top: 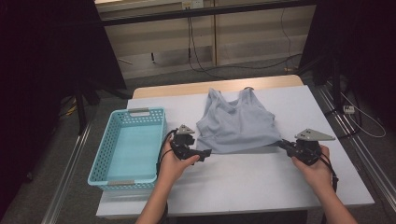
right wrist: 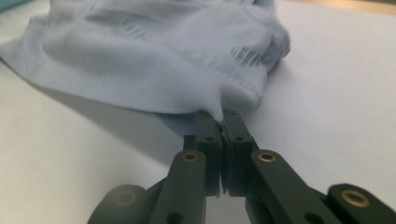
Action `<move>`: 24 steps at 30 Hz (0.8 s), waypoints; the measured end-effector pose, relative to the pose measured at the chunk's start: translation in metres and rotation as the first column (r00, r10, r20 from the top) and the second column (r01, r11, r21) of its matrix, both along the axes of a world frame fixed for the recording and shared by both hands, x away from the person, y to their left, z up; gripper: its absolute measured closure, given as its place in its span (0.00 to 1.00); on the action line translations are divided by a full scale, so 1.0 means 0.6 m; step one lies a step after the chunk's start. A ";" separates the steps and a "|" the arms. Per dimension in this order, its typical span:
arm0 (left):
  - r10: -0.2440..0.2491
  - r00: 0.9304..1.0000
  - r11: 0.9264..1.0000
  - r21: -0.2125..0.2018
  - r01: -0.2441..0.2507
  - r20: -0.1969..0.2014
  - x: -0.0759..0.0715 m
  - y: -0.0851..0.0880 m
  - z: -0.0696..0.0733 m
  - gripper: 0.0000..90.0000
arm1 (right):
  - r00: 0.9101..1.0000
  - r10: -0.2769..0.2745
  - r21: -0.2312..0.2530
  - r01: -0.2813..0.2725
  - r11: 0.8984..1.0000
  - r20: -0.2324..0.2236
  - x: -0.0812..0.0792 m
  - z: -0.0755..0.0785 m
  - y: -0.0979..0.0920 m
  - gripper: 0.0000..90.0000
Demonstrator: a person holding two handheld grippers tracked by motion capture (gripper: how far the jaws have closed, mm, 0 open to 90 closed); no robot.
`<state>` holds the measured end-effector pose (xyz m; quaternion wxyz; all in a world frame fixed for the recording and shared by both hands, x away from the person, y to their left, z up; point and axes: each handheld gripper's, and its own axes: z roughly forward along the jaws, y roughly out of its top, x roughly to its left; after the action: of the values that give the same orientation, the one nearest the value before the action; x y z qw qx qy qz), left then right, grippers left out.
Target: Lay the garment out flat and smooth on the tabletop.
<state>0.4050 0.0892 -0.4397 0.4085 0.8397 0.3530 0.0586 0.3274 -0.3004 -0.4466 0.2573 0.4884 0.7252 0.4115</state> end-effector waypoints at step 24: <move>0.015 0.999 0.994 0.109 -0.012 -0.028 0.000 -0.014 -0.022 0.66 | 0.999 -0.034 -0.004 0.034 0.999 -0.010 -0.002 -0.012 0.002 0.76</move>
<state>0.4051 0.0808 -0.4531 0.3566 0.8590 0.3609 0.0687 0.3262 -0.2994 -0.4538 0.2617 0.5022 0.7190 0.4030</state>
